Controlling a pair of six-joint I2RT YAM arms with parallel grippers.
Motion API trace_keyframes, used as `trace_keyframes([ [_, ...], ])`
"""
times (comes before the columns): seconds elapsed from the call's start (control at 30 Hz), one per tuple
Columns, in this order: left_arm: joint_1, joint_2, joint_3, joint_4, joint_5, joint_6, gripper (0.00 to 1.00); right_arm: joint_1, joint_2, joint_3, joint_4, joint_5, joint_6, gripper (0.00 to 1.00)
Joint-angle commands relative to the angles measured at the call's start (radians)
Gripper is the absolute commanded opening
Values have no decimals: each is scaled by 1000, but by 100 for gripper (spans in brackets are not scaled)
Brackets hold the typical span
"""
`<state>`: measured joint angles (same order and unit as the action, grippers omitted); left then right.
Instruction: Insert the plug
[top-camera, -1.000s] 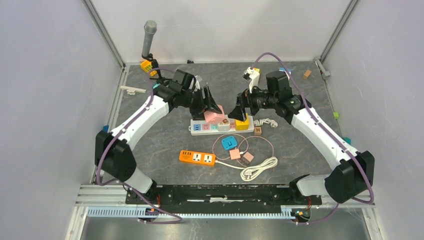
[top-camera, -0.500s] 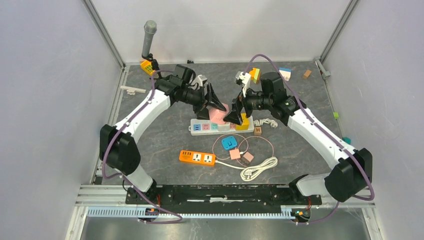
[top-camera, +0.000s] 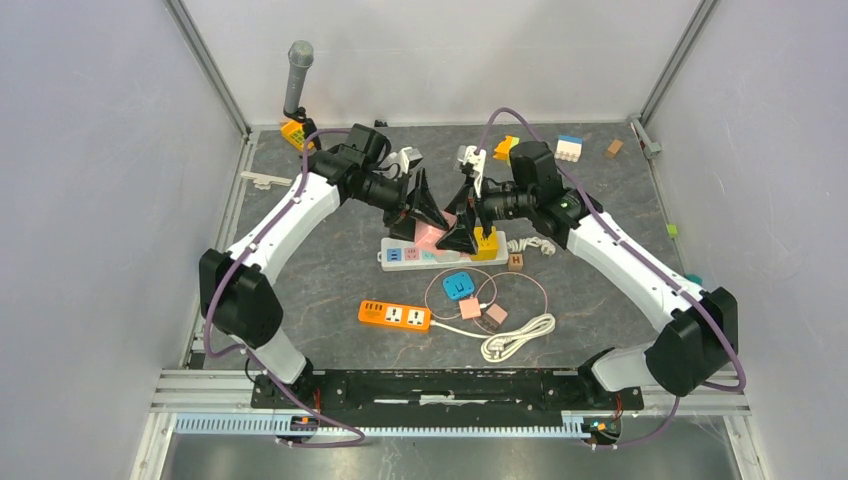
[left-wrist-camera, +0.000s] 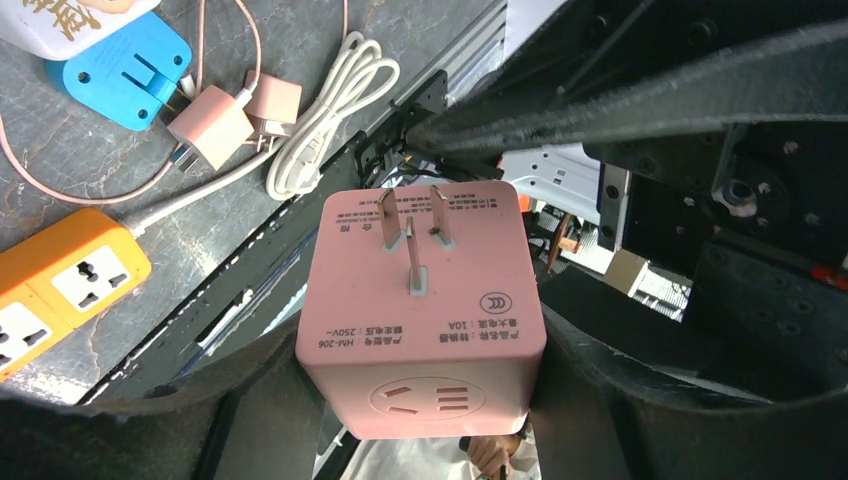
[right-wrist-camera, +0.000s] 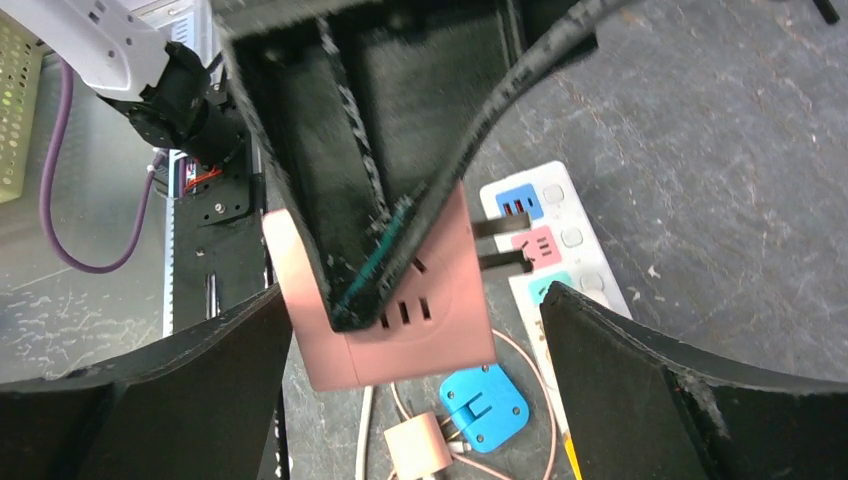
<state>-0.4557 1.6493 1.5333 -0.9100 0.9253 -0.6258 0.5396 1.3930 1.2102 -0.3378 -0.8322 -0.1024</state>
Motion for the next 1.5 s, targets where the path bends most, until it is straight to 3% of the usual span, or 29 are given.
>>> trace_keyframes([
  [0.0, 0, 9, 56, -13, 72, 51, 4, 28, 10, 58, 58, -36, -3, 98],
  [0.13, -1, 19, 76, -13, 70, 44, 5, 47, 22, 68, 56, -47, -2, 89],
  [0.23, 0, 26, 94, -13, 70, 43, 8, 54, 30, 62, 57, -51, -2, 75],
  [0.3, 0, 30, 106, -14, 67, 38, 11, 57, 35, 61, 52, -51, -2, 60],
  [0.47, 0, 40, 129, -14, 51, 29, 19, 57, 26, 36, 85, -18, 27, 8],
  [0.5, 0, 39, 132, -13, 43, 26, 21, 57, 25, 33, 98, -17, 37, 1],
  [0.53, 0, 39, 135, -13, 35, 24, 22, 56, 23, 30, 106, -18, 47, 0],
  [0.57, -1, 40, 138, -13, 26, 23, 22, 57, 22, 29, 111, -18, 55, 0],
  [0.6, 0, 41, 144, -13, 18, 23, 22, 57, 20, 25, 118, -17, 65, 8],
  [0.63, 0, 40, 148, -14, 5, 24, 21, 57, 14, 18, 124, -8, 75, 23],
  [0.67, 0, 38, 153, -13, -4, 33, 18, 54, 9, 13, 131, 7, 88, 46],
  [0.73, 3, 24, 169, -34, -48, 73, 16, 36, -5, 5, 145, 40, 136, 69],
  [0.87, 9, -37, 170, -43, -170, 211, 9, -32, -41, -15, 210, 0, 237, 91],
  [0.93, 9, -79, 158, -35, -233, 300, 5, -73, -53, -29, 266, -46, 302, 98],
  [1.07, 8, -188, 69, 30, -341, 477, 2, -121, -50, -6, 331, -113, 434, 98],
  [1.3, -47, -373, -100, 116, -468, 879, 2, -126, 60, 150, 212, -116, 596, 98],
  [1.47, -147, -397, -111, 161, -609, 968, 2, -83, 107, 166, 245, -154, 738, 98],
])
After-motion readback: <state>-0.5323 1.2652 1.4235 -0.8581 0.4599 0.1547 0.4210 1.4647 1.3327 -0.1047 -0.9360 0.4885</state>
